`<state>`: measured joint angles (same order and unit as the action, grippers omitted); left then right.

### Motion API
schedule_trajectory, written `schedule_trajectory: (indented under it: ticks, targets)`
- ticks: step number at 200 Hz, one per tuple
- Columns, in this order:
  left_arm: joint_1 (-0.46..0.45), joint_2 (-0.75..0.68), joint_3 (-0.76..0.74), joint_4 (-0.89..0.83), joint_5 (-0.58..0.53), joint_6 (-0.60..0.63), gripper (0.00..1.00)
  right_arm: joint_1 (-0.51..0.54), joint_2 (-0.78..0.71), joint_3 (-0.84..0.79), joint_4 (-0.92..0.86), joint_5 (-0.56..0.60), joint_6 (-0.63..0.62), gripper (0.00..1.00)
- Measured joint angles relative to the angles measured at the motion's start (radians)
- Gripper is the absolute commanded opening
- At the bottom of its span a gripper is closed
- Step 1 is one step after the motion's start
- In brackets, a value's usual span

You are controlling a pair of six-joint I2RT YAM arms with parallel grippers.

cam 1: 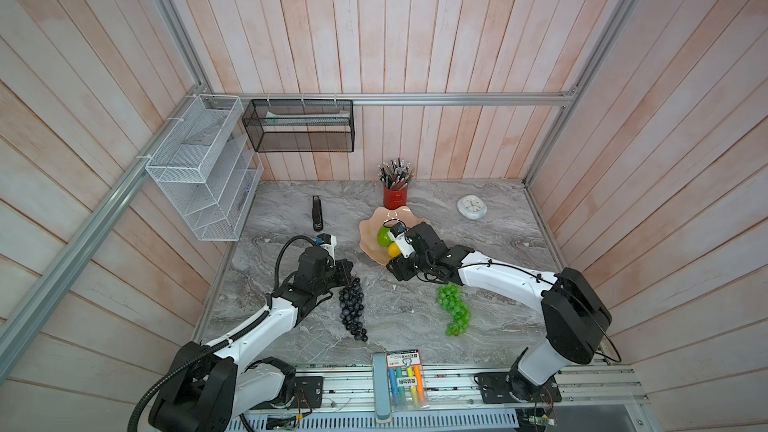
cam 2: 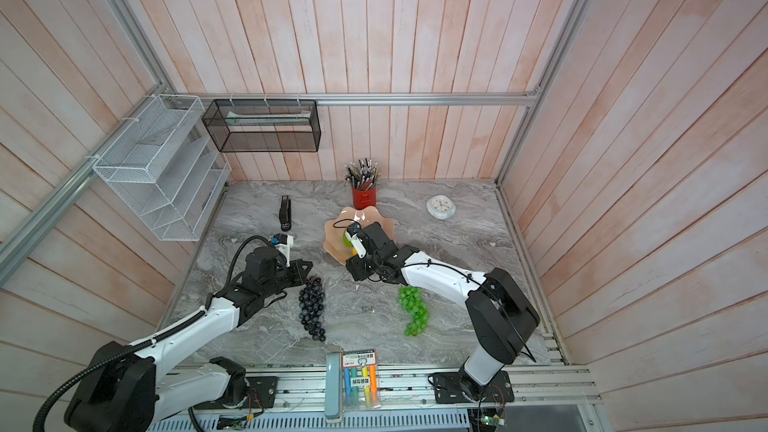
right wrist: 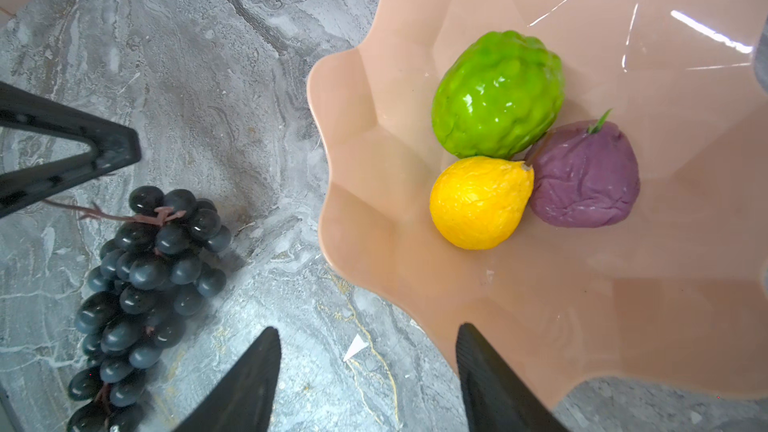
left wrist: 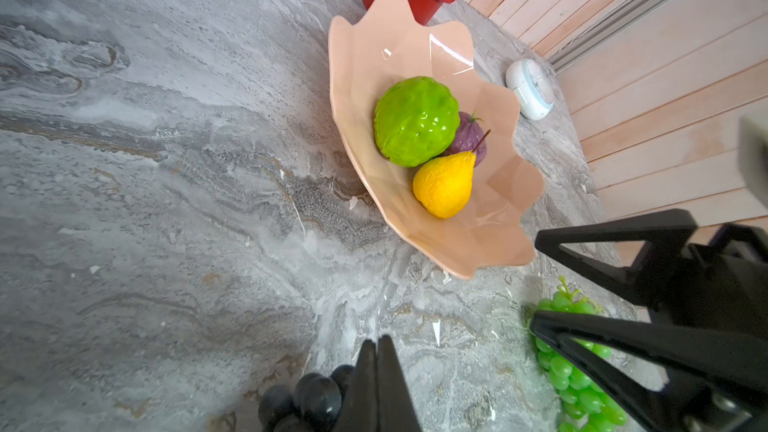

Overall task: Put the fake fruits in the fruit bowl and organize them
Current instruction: 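Lift the black grapes with the left gripper and carry them over the bowl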

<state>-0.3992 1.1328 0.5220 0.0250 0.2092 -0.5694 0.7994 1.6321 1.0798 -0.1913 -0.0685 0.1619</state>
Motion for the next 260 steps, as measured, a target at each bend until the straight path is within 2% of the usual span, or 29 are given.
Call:
schedule_trajectory:
  ticks: [25, 50, 108, 186, 260]
  targets:
    - [0.000, -0.067, 0.037, -0.090, 0.014, -0.003, 0.00, 0.002, -0.001, 0.000, 0.004, 0.003, 0.000, 0.68]
    - [0.000, -0.113, 0.143, -0.200, 0.033, -0.003, 0.00, 0.002, -0.014, -0.004, 0.013, 0.004, 0.000, 0.68]
    - [0.000, -0.090, 0.403, -0.378, 0.106, -0.003, 0.00, -0.008, -0.111, -0.020, 0.038, 0.037, 0.003, 0.67]
    - [-0.023, 0.162, 0.726, -0.409, 0.246, 0.006, 0.00, -0.117, -0.283, -0.157, 0.094, 0.072, 0.032, 0.67]
    - [-0.107, 0.389, 0.898, -0.366, 0.352, 0.027, 0.00, -0.172, -0.420, -0.257, 0.098, 0.105, 0.060, 0.67]
